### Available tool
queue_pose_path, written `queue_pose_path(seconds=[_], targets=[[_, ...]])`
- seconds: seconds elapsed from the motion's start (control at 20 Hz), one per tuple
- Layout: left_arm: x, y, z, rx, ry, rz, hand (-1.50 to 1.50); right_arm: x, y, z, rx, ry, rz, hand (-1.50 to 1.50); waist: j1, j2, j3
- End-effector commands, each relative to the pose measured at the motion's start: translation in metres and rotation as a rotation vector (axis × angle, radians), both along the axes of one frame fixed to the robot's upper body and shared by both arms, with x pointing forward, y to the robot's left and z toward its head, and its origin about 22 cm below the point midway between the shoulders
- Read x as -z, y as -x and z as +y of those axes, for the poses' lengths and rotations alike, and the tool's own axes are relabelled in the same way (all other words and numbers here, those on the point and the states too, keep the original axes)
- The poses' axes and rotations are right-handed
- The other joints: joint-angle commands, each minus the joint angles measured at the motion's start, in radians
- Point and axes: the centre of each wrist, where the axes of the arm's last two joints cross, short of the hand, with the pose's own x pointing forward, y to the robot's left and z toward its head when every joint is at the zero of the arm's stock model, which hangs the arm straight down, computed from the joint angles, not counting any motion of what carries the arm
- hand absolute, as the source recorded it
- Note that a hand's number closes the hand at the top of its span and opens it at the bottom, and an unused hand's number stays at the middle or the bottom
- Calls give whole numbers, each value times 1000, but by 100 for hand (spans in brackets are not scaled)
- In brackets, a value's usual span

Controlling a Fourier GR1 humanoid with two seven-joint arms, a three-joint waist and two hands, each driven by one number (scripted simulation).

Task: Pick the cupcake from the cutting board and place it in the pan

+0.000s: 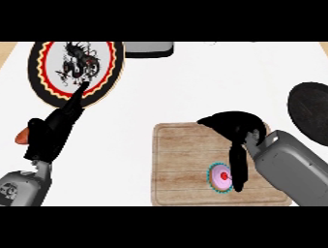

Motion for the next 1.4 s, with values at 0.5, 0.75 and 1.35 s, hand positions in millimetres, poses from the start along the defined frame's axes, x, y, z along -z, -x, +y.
queue_pose_path(seconds=[0.5,0.75,1.35], targets=[[14,19,8,-10,3,-12,0,-1,25,37,-6,236,14,-150,-7,-4,1],[11,15,0,2,10,6,0,17,23,30,-24,261,36,-150,-6,0,2],[-4,13,2,-13,1,-7,0,51,50,23,0,260,8,-150,-9,-1,3]])
